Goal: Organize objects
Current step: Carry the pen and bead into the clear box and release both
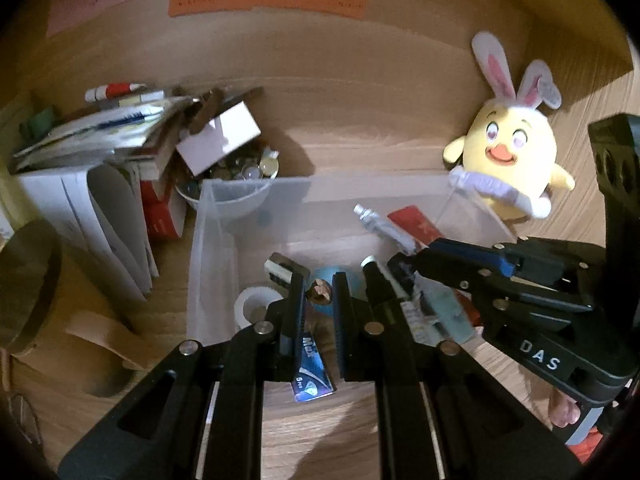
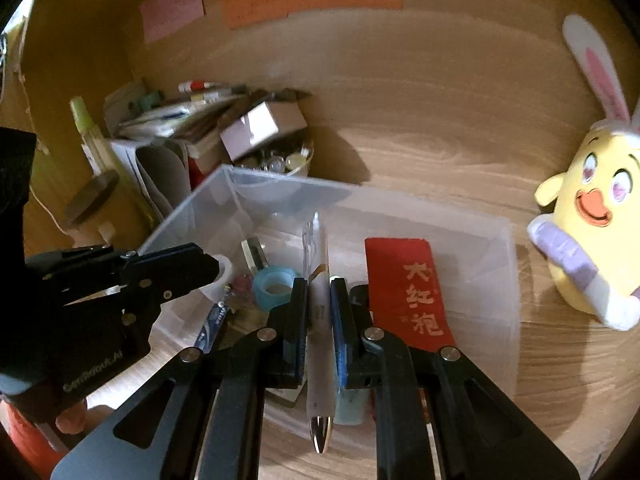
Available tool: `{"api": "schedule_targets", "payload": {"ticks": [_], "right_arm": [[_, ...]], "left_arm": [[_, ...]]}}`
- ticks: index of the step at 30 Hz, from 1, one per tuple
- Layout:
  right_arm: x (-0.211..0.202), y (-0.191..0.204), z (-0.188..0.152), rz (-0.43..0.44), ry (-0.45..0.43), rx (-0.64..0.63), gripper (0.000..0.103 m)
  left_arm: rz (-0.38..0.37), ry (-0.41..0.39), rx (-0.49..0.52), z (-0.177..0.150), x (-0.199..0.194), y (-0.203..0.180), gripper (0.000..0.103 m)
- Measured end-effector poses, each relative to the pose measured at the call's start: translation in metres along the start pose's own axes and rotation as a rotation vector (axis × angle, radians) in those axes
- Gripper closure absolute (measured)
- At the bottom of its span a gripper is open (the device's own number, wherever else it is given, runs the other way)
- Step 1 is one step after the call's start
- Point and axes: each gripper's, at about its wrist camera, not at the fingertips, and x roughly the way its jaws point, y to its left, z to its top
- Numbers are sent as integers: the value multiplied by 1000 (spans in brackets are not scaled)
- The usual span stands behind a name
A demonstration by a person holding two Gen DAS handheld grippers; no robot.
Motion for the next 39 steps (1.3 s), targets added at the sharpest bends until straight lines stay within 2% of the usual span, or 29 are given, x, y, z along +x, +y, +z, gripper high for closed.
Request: {"api": "schedule_targets", "payload": {"ticks": [12,22,24,28,31,33,35,39], "right_arm": [[19,-3,-4,-15,61,-8,92],[-10,-2,-5,5,27,-19,90],[-20,0,-8,-4,8,-28,87],[-42,2,-14,-21,-39,-37,70],[-58,3,-20,-31,-75,-36,64],[-67,3,-24,-41,-96,-33,58],[-76,3,-28,-54,-120,-28,46],[-89,5,-38,-76,-155,-30,33]], "left_arm": [[11,24,7,-3,13,0,91],[-1,-4,10,-3,-5,-3,91],[-2,-16,11,-5,-12,-3,91],[2,-34,6,-10,-24,-4,91],[5,-45,5,-14,-33,-5,90],[13,-55,5,-19,-40,-6,84],[21,-68,7,-23,-47,-7,68],[49,-104,19,-32,-61,-11,51]]}}
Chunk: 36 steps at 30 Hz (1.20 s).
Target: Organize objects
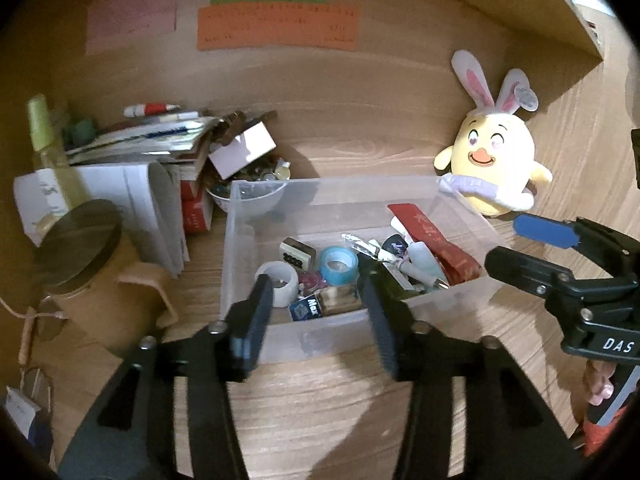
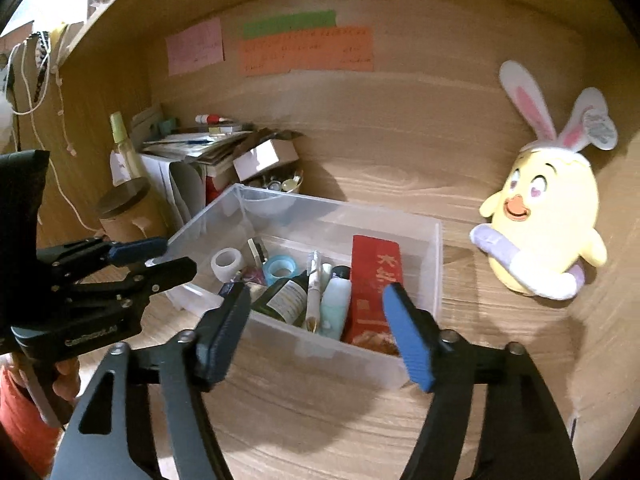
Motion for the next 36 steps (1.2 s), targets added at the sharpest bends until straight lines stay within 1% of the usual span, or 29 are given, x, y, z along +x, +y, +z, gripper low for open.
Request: {"api": "schedule_targets", "payload": {"ticks": [2,4,6,8,10,11,16,36], "right_arm": [[-6,1,-5,-9,-12,-4,25],[-11,2,-9,-15,-24,-4,19],[-14,4,-14,-24,-29,-5,17],[-15,4,-19,-26,-27,2,12],[-15,4,-23,-27,-26,9,7],[-16,4,-25,-29,-28,11,6],[-17,4,-33,-28,-35,21,3],[-19,4,-39,-10,-30,44,3]], "left_arm": [[6,-10,2,-3,-6,-1,40],[6,-19,-2,-6,-12,-1,33],[7,-28,-3,-9,-17,-2,28],[11,-36,0,-13,-20,-3,17],[16,-43,5,-16,-23,-5,13],[17,-48,7,-19,-24,-6,12],[11,-50,1,-26,-28,-7,8],[1,-36,-11,-34,-27,-6,8]]}}
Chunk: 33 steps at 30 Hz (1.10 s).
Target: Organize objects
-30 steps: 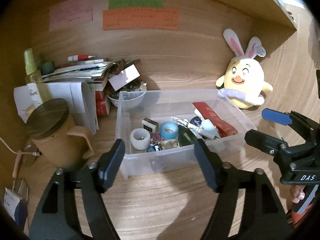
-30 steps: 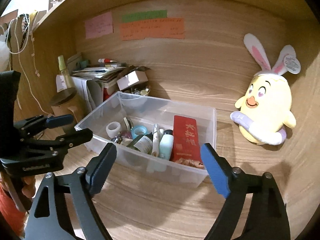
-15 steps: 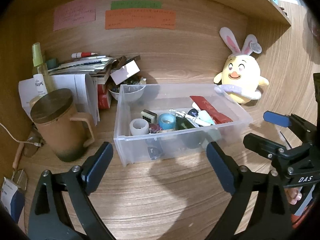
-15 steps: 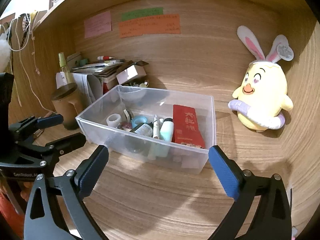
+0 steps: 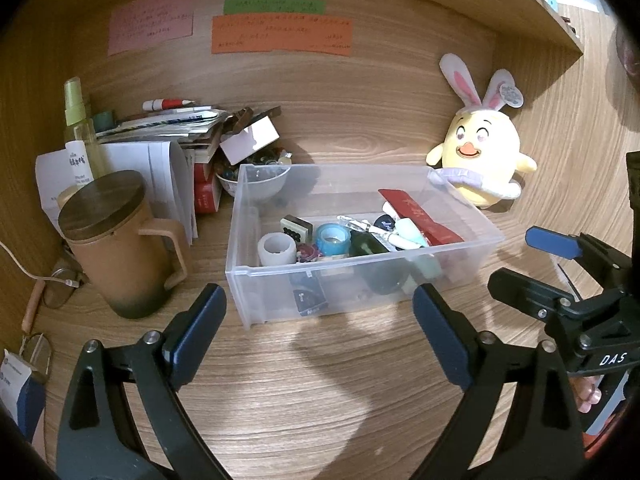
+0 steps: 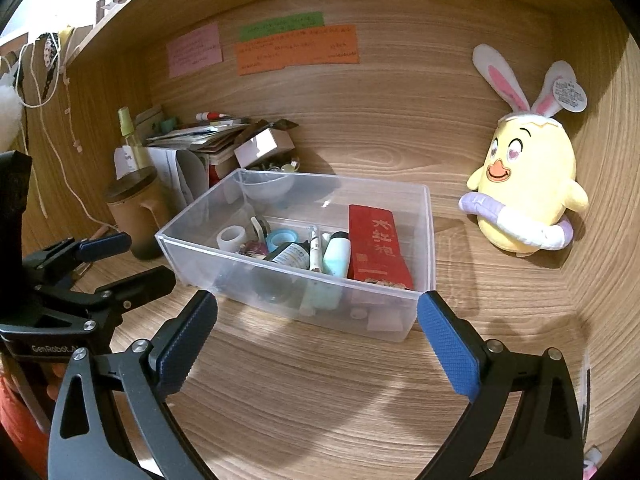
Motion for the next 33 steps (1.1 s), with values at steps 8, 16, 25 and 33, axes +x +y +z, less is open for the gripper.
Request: {"api": "schedule_targets", "payload": {"ticks": [8,16,25,33], "right_arm": [[-2,2,0,0,-3,1,3],[0,6,-1,1,2,1,3],[0,11,2,-3,-9,-12,3],[0,15,2,-7,-12,-19,3]], "left_arm": [[-5,-4,4,1,-2,-1,7],[-9,-2,0,2,-2,0,7],[-4,-9,4,1,-5,0,7],[-7,-21,5,4,-8,1,7]]}}
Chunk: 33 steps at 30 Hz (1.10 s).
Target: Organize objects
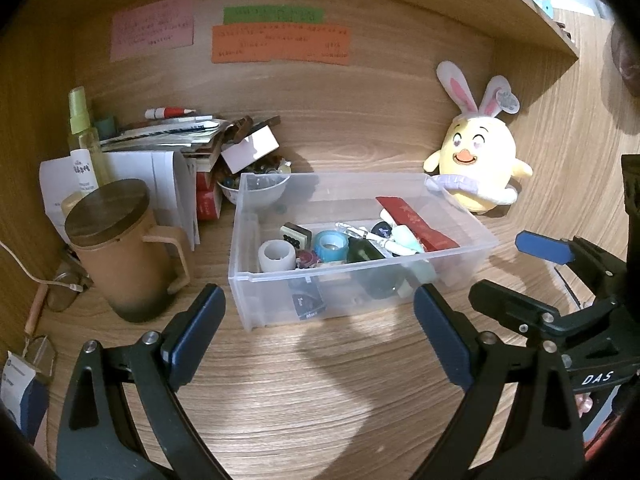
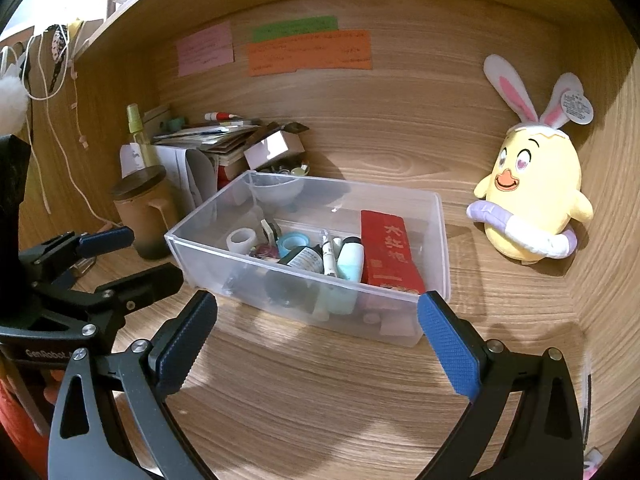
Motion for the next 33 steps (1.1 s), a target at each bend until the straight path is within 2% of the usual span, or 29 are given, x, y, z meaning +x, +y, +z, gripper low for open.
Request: {"api": "schedule_targets", "payload": {"ticks": [24,33], "right_arm": [[0,-7,-2,-4,4,17,3],[0,-10,-2,-3,4,26,3]], "left_arm": [[-21,10,-10,0,-2,0,7],[-17,-1,16,-2,-3,-5,7]]}}
